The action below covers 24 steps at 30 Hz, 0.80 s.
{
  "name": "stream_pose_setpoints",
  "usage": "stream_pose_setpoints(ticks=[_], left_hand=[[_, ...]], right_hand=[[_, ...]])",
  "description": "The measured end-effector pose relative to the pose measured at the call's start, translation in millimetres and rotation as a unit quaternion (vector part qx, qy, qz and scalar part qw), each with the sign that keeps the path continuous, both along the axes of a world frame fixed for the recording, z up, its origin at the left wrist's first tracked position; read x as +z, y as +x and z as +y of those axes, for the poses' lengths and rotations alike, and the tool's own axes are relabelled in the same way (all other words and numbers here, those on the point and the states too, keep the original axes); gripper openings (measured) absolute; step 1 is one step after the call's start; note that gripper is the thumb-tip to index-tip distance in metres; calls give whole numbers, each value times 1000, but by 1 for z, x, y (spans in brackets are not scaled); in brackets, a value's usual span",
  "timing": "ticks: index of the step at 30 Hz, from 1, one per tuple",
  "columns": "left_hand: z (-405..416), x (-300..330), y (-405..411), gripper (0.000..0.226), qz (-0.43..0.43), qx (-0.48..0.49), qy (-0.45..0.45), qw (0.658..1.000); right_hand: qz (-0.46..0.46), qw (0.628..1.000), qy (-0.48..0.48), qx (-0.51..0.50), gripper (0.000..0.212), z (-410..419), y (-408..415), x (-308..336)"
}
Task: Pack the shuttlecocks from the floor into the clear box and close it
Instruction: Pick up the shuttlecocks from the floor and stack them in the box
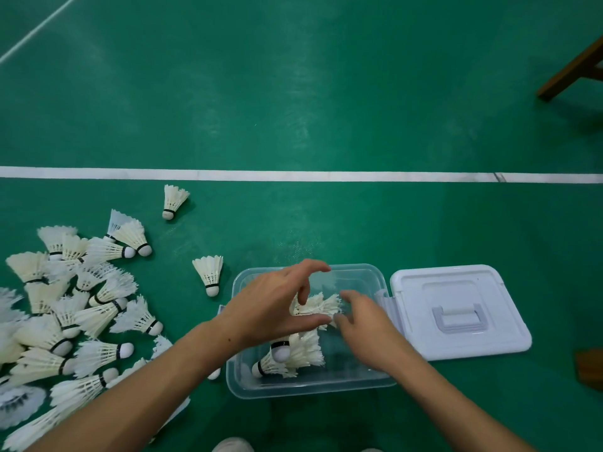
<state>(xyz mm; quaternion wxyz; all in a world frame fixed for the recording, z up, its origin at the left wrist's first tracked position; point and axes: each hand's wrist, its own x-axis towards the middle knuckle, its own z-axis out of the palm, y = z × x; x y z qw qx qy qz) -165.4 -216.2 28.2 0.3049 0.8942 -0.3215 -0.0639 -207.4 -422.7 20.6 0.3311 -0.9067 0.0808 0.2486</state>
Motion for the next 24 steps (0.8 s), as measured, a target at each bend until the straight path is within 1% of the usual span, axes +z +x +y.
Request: stream_pose_setpoints(ticks=[1,2,4,5,7,8,11,13,16,18,21,24], left_hand=[[-2,6,-1,64,4,-1,-26,1000],[-5,12,-3,59,7,-4,-50,999],[-12,20,-6,49,13,-16,-91,996],[-15,23,-8,45,16,-23,-108,994],[-17,25,-10,41,18,-23,-136,990],[-17,24,-11,40,16,-15,-148,989],[-18,18,-14,34,-15,18,-161,987],[-20,11,-13,28,-30,23,-153,987],[-20,-4,-9,18,-11,40,-151,988],[-19,-14,-4,14,13,68,-146,987],[-16,-33,0,19,64,105,-123,985],[-22,-55,1,32,77,74,-39,993]], right_hand=[[-17,998,54,2,48,-1,-7,10],[-26,992,124,5,47,-2,-12,19],[-16,966,257,12,40,1,-19,37],[-11,953,302,12,36,3,-21,42],[-16,936,352,5,29,7,-25,45],[-26,933,358,1,25,8,-26,44],[-56,940,337,1,12,4,-28,37],[-67,942,328,-12,8,-3,-28,31],[-74,952,290,-58,9,-16,-27,22],[-98,962,239,-85,10,-25,-27,14],[-142,966,167,-134,14,-31,-30,6],[-213,964,32,-155,16,-32,-36,6]])
